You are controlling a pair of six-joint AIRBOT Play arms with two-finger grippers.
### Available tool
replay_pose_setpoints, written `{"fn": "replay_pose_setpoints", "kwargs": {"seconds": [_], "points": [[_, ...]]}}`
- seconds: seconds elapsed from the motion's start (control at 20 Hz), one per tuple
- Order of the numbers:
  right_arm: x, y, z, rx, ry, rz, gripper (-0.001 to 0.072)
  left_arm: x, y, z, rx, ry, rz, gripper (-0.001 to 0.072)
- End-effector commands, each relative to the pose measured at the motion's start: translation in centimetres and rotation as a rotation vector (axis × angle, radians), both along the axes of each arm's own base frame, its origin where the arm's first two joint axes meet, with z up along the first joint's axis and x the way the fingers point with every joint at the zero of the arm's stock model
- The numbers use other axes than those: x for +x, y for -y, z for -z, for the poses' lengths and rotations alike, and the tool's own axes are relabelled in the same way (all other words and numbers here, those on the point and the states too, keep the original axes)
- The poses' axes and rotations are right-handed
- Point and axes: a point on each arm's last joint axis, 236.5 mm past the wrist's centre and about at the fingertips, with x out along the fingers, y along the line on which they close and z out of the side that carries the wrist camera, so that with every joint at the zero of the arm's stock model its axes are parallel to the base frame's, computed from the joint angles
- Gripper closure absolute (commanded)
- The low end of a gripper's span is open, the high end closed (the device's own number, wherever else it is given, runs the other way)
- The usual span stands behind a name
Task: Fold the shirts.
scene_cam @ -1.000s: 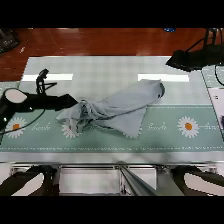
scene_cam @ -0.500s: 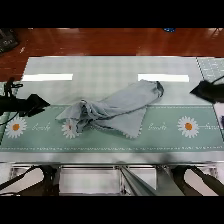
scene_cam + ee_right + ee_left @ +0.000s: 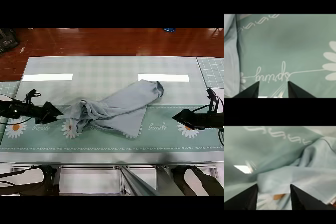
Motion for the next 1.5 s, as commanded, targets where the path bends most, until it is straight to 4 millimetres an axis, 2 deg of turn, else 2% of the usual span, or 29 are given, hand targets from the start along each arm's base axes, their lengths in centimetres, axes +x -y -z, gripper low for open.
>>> {"fn": "replay_pose_setpoints", "kwargs": {"seconds": [0.0, 0.1, 0.15, 0.2, 0.25, 0.45, 0.7, 0.9, 1.0, 1.15, 1.3, 1.35, 1.45], "points": [[-0.5, -2.1, 0.2, 0.022, -0.002, -0.060, 0.0307, 0.3, 2.5, 0.9, 0.007, -0.008, 0.055, 0.0201], [-0.8, -3.4, 0.5, 0.003, -0.011, -0.114, 0.0307, 1.0, 3.8, 0.5, 0.011, 0.021, 0.091, 0.0213], [-0.9, -4.0, 0.7, -0.011, -0.018, -0.130, 0.0307, 1.4, 4.1, 0.2, 0.013, 0.033, 0.108, 0.0354], [-0.8, -4.4, 0.9, -0.028, -0.020, -0.138, 0.0307, 1.8, 4.3, -0.2, 0.016, 0.048, 0.117, 0.0614], [-0.8, -4.9, 1.0, -0.035, -0.023, -0.148, 0.0307, 2.2, 4.5, -0.5, 0.019, 0.060, 0.126, 0.0685], [-1.9, -7.8, 3.0, 0.000, -0.116, -0.225, 0.0307, 3.1, 4.7, -1.5, 0.012, 0.086, 0.140, 0.0686], [-2.1, -12.5, 5.8, 0.090, -0.198, -0.262, 0.0307, 3.2, 4.7, -1.7, 0.011, 0.088, 0.142, 0.0686], [-3.4, -16.2, 8.0, 0.143, -0.272, -0.307, 0.0307, 3.2, 4.7, -1.7, 0.011, 0.088, 0.143, 0.0686], [-2.8, -18.0, 8.3, 0.175, -0.250, -0.300, 0.0307, 3.2, 4.7, -1.7, 0.011, 0.088, 0.143, 0.0686], [-0.4, -19.9, 7.4, 0.199, -0.169, -0.278, 0.0320, 3.1, 4.8, -1.7, 0.010, 0.088, 0.144, 0.0686], [2.3, -21.1, 5.6, 0.208, -0.067, -0.288, 0.0538, 3.2, 4.9, -1.7, 0.007, 0.089, 0.143, 0.0686], [3.0, -21.5, 4.7, 0.208, -0.021, -0.339, 0.0677, 3.3, 5.0, -2.0, 0.000, 0.094, 0.139, 0.0686], [4.1, -22.4, 2.1, 0.232, 0.038, -0.421, 0.0690, 4.3, 5.5, -3.5, -0.028, 0.134, 0.117, 0.0686]]}}
